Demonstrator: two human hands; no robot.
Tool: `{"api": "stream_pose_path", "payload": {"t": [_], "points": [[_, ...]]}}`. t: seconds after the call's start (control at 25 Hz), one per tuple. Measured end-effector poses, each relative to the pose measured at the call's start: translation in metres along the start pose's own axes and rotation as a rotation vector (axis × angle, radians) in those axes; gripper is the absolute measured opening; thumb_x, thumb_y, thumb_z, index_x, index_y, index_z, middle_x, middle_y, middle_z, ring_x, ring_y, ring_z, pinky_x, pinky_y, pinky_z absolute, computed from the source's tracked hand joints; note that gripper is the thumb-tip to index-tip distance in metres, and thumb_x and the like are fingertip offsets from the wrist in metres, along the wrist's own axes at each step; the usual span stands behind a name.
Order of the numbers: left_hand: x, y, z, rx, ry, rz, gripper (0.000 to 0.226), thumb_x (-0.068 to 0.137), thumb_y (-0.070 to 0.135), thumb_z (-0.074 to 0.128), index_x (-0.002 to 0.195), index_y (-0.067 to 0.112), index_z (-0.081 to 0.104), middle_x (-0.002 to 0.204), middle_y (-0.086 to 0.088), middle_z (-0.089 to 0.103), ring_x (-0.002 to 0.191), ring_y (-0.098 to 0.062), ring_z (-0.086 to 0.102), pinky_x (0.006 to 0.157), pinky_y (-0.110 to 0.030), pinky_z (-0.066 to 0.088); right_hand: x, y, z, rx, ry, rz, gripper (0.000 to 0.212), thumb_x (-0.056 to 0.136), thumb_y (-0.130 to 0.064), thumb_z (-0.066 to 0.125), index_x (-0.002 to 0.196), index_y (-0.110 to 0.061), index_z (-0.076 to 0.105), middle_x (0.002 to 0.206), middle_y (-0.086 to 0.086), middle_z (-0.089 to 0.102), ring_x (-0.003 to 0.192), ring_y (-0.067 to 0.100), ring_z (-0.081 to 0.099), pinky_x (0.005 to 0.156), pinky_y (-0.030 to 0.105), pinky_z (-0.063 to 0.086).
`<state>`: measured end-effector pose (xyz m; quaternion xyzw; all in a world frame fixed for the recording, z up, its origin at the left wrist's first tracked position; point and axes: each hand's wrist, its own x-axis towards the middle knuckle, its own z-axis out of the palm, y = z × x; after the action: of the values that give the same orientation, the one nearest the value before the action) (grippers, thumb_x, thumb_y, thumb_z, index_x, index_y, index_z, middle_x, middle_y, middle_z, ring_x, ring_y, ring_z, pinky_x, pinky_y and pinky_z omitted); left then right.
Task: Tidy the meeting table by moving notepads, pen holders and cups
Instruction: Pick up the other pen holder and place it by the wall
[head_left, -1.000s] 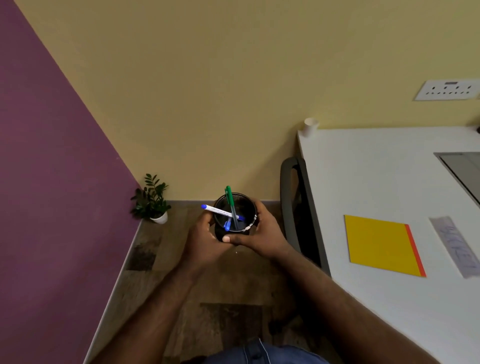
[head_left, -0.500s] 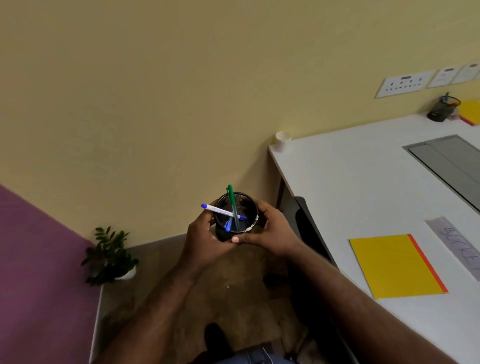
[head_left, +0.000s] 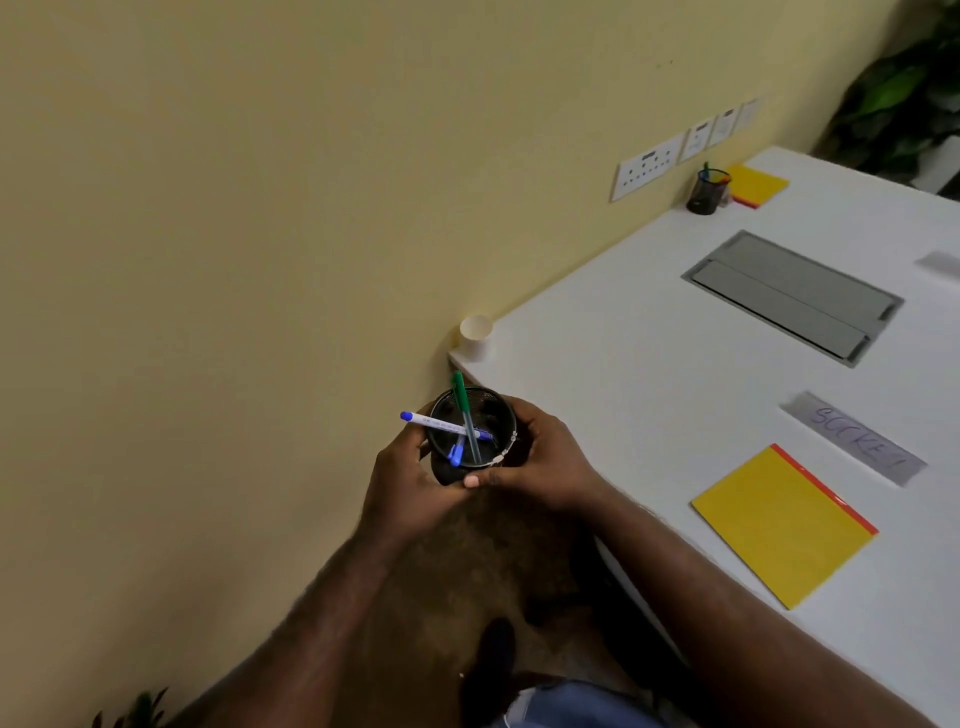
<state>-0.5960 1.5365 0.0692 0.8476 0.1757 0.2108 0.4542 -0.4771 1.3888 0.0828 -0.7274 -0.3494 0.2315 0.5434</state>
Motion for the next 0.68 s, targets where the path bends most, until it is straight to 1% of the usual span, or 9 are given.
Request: {"api": "stream_pose_path", "payload": {"t": [0.08, 0.12, 0.24, 0.32, 0.36, 0.44, 0.52, 0.6, 0.68], "points": [[0.033, -0.006, 0.007, 0.002, -0.050, 0.009, 0.069, 0.052, 0.050, 0.080, 0.108, 0.068, 0.044, 0.102, 0.031, 0.060, 0.103, 0.004, 0.061, 0.084, -0.015, 0.051, 0.023, 0.009, -0.010, 0.009, 0.046, 0.016, 0.087, 0.055, -0.031, 0.093, 0.133, -0.027, 0.055, 0.121, -0.014, 0.067, 0.112, 0.001, 0.062, 0.098, 0.025, 0.049], [0.052, -0.009, 0.011, 0.000, -0.076, 0.014, 0.068, 0.052, 0.049, 0.081, 0.108, 0.065, 0.046, 0.101, 0.032, 0.060, 0.102, 0.005, 0.061, 0.083, -0.013, 0.051, 0.036, 0.014, -0.016, 0.012, 0.073, 0.020, 0.087, 0.055, -0.030, 0.094, 0.132, -0.027, 0.055, 0.121, -0.014, 0.067, 0.112, 0.001, 0.062, 0.098, 0.025, 0.049], [0.103, -0.016, 0.025, -0.015, -0.178, 0.016, 0.069, 0.055, 0.032, 0.087, 0.113, 0.045, 0.051, 0.101, 0.028, 0.062, 0.100, 0.003, 0.063, 0.082, -0.013, 0.051, 0.069, 0.028, -0.035, 0.035, 0.159, 0.062, 0.091, 0.053, -0.031, 0.094, 0.134, -0.023, 0.054, 0.123, -0.010, 0.066, 0.114, 0.005, 0.062, 0.100, 0.033, 0.050], [0.131, -0.017, 0.034, -0.030, -0.219, 0.037, 0.068, 0.057, 0.022, 0.089, 0.115, 0.032, 0.056, 0.102, 0.025, 0.063, 0.099, 0.006, 0.063, 0.082, -0.014, 0.052, 0.084, 0.035, -0.046, 0.026, 0.200, 0.073, 0.093, 0.052, -0.033, 0.094, 0.135, -0.022, 0.053, 0.125, -0.010, 0.065, 0.115, 0.006, 0.061, 0.101, 0.035, 0.050], [0.144, -0.018, 0.039, -0.046, -0.242, 0.038, 0.068, 0.057, 0.019, 0.089, 0.117, 0.028, 0.057, 0.103, 0.023, 0.064, 0.098, 0.008, 0.063, 0.082, -0.013, 0.052, 0.092, 0.038, -0.052, 0.020, 0.218, 0.084, 0.093, 0.052, -0.033, 0.095, 0.135, -0.022, 0.053, 0.125, -0.010, 0.064, 0.115, 0.005, 0.061, 0.100, 0.034, 0.050], [0.168, -0.021, 0.051, -0.087, -0.287, 0.047, 0.069, 0.058, 0.014, 0.088, 0.117, 0.027, 0.056, 0.104, 0.021, 0.064, 0.098, 0.009, 0.062, 0.079, -0.009, 0.050, 0.104, 0.044, -0.063, 0.014, 0.270, 0.104, 0.093, 0.053, -0.032, 0.095, 0.136, -0.024, 0.052, 0.125, -0.012, 0.064, 0.115, 0.003, 0.060, 0.099, 0.032, 0.051], [0.189, -0.023, 0.064, -0.104, -0.354, 0.067, 0.067, 0.059, 0.017, 0.087, 0.117, 0.029, 0.056, 0.107, 0.019, 0.065, 0.102, 0.005, 0.062, 0.083, -0.012, 0.050, 0.112, 0.052, -0.071, 0.010, 0.328, 0.123, 0.092, 0.053, -0.031, 0.095, 0.135, -0.024, 0.052, 0.124, -0.013, 0.064, 0.115, 0.004, 0.060, 0.098, 0.031, 0.052], [0.214, -0.026, 0.079, -0.111, -0.437, 0.080, 0.067, 0.061, 0.026, 0.086, 0.121, 0.026, 0.056, 0.110, 0.019, 0.064, 0.106, 0.003, 0.060, 0.090, -0.017, 0.050, 0.122, 0.062, -0.081, 0.016, 0.399, 0.158, 0.093, 0.053, -0.030, 0.096, 0.134, -0.023, 0.051, 0.123, -0.014, 0.064, 0.115, 0.005, 0.060, 0.097, 0.031, 0.052], [0.236, -0.030, 0.092, -0.103, -0.499, 0.110, 0.074, 0.060, 0.035, 0.086, 0.126, 0.026, 0.053, 0.111, 0.020, 0.062, 0.107, 0.005, 0.058, 0.091, -0.014, 0.049, 0.129, 0.071, -0.088, 0.004, 0.465, 0.178, 0.094, 0.053, -0.032, 0.096, 0.135, -0.023, 0.050, 0.123, -0.016, 0.063, 0.114, 0.004, 0.060, 0.096, 0.029, 0.053]]}}
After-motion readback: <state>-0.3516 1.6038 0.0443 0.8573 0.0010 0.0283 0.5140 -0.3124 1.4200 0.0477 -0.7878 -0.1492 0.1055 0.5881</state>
